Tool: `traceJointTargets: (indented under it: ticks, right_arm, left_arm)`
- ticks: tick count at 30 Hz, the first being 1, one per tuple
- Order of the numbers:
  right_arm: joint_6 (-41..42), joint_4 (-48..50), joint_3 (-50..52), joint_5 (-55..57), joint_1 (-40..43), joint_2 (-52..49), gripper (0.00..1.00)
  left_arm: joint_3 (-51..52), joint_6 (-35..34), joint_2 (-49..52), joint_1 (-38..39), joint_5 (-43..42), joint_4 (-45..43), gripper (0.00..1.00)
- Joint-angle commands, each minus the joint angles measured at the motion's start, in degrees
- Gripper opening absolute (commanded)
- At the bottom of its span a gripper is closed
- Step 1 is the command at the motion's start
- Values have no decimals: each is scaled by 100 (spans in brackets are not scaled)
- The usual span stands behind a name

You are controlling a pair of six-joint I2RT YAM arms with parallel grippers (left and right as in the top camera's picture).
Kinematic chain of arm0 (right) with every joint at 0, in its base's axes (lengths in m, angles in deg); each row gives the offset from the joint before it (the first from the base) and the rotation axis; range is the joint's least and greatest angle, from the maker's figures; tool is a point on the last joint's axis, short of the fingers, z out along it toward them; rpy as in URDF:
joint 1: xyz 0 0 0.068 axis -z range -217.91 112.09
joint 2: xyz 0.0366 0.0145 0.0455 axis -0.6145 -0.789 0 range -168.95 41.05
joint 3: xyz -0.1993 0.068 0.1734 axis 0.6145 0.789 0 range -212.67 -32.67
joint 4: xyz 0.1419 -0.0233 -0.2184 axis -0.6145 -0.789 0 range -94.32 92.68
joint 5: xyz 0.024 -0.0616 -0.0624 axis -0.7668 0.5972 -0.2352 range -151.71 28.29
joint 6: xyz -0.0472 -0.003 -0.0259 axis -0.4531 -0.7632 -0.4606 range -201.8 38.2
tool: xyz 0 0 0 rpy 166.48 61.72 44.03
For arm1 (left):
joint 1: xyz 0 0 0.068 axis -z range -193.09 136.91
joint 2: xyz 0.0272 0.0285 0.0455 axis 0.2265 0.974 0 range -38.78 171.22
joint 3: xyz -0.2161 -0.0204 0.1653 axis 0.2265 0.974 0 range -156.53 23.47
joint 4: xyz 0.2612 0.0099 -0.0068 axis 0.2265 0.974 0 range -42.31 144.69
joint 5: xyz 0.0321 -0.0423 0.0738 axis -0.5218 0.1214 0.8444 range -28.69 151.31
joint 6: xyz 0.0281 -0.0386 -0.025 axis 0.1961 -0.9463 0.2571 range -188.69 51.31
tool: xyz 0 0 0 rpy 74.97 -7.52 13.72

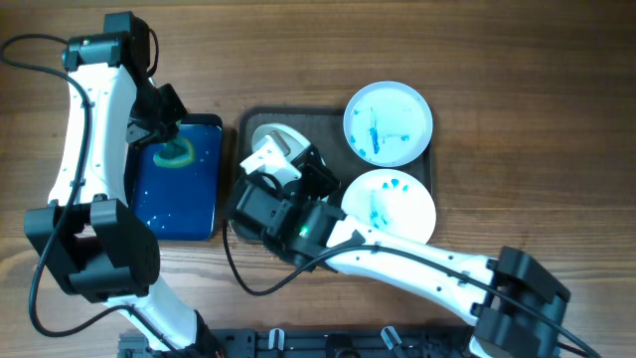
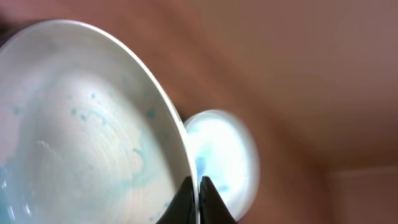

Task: Clean dirty plates on tray and stack at the side
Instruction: 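Lift the cleaned plate with the right gripper and place it right of the tray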

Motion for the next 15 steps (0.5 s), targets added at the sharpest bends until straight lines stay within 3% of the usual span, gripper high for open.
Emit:
traceJointTargets:
  ticks: [1,3,8,15]
  right_arm:
    - [1270,-125,-20,-2612,791,861,4]
    - [1410,-170,-20,-3309,1239,1075,4]
    - [1672,-809,-20,-5337,3407,1718,4]
    - [1777,-2380,-11,-5742,6518,1943,4]
  left_arm:
    - [-57,92,-74,15,68,-15,4]
    - [-57,92,-74,52,44,-42,4]
    - [-57,90,-74,374,-92,-166,4]
    - [-39,-11,-74,1362,-374,-470,4]
